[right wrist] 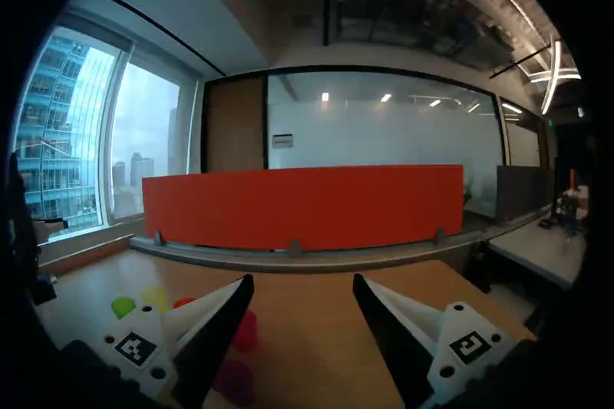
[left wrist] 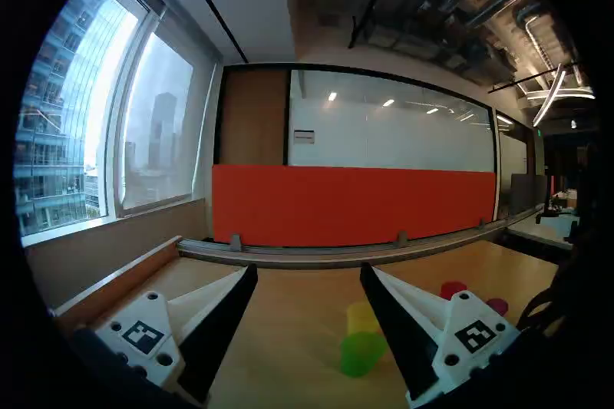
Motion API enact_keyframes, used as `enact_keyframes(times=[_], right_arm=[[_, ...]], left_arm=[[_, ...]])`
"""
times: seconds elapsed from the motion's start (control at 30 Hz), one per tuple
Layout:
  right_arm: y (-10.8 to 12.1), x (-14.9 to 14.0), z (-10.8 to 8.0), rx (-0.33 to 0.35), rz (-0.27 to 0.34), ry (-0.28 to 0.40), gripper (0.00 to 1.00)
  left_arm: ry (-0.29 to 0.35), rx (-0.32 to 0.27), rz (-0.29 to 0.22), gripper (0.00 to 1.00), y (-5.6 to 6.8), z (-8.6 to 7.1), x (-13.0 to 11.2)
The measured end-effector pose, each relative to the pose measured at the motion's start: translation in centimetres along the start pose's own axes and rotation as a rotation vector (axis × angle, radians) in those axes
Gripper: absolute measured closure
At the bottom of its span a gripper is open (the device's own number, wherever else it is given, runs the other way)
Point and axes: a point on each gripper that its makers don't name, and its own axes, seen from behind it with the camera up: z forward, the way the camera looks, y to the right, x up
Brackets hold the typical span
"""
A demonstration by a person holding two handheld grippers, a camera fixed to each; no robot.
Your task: Pour water
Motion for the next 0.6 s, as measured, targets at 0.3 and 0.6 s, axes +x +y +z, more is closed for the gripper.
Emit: enact_keyframes(times=[0.3, 0.6], right_arm=[[-0.5, 3.1, 0.5, 0.020, 0.006, -0.016, 0.00], [-1.0, 5.3, 0.8, 0.044, 0.020, -0.019, 0.00]], left_arm=[[0.006, -0.012, 0.028, 0.00, -0.2, 0.3, 3.6], [0.001, -0.050, 0.024, 0.00, 0.2, 0.5, 6.0]])
